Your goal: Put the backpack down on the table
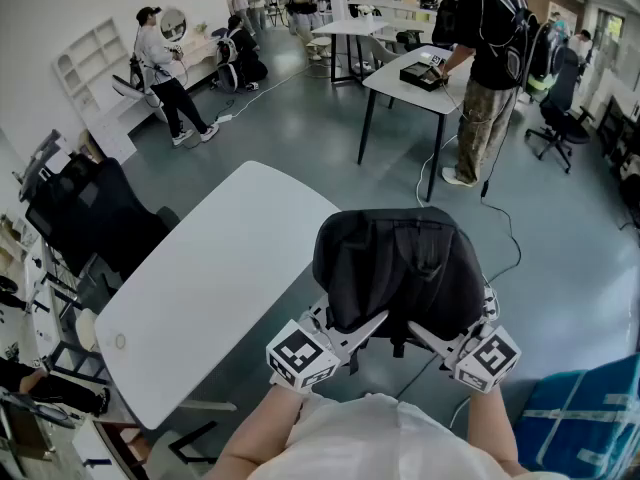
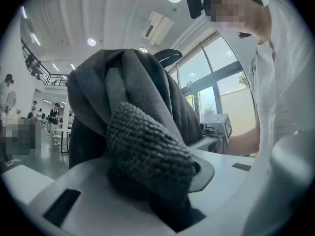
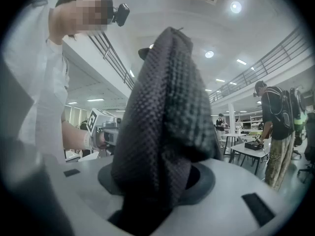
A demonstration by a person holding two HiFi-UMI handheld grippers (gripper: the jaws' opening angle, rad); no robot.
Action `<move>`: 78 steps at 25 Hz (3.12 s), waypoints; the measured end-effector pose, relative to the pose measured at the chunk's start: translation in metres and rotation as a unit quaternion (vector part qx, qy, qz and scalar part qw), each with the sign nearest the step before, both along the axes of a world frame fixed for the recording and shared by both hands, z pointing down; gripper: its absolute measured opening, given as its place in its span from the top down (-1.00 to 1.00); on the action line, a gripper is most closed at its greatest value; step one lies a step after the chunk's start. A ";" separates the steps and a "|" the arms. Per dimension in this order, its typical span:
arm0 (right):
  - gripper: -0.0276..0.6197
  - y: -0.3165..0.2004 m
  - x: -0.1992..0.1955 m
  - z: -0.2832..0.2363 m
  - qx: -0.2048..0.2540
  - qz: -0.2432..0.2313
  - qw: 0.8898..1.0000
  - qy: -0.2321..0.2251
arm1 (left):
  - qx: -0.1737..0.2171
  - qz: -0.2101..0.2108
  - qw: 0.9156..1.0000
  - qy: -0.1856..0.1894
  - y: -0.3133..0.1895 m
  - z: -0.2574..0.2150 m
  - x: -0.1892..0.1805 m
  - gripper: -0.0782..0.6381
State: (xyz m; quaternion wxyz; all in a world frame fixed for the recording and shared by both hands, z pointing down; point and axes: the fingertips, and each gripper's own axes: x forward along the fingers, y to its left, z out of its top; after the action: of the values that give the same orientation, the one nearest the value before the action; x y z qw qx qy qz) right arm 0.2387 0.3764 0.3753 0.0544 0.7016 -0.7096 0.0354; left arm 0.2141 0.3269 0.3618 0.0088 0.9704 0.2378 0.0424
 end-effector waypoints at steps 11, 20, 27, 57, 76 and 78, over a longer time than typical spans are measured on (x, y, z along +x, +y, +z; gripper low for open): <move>0.30 0.003 0.000 0.000 -0.002 0.000 1.000 -0.001 | -0.001 -0.002 1.000 0.001 0.003 -0.001 0.000 0.41; 0.31 0.001 0.003 -0.003 0.003 -0.006 1.000 -0.003 | 0.002 -0.004 1.000 0.004 0.001 -0.004 0.002 0.42; 0.30 -0.001 0.002 -0.005 0.015 -0.012 1.000 -0.018 | 0.003 -0.004 1.000 0.005 -0.001 -0.005 0.001 0.42; 0.30 -0.079 -0.023 -0.006 0.004 -0.066 0.997 -0.024 | -0.013 -0.054 0.998 0.005 -0.077 -0.004 -0.029 0.43; 0.30 -0.236 -0.077 -0.010 0.000 -0.144 0.989 -0.028 | -0.019 -0.131 0.991 0.007 -0.229 -0.007 -0.089 0.43; 0.29 -0.253 -0.085 -0.012 0.002 -0.152 0.988 -0.028 | -0.017 -0.140 0.990 0.009 -0.245 -0.009 -0.098 0.43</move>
State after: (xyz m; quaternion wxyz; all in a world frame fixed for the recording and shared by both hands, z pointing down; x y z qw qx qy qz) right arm 0.1542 0.1238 0.3632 0.0381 0.5845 -0.8092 0.0454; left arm 0.1166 0.0815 0.3527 0.0288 0.9941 0.1008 0.0276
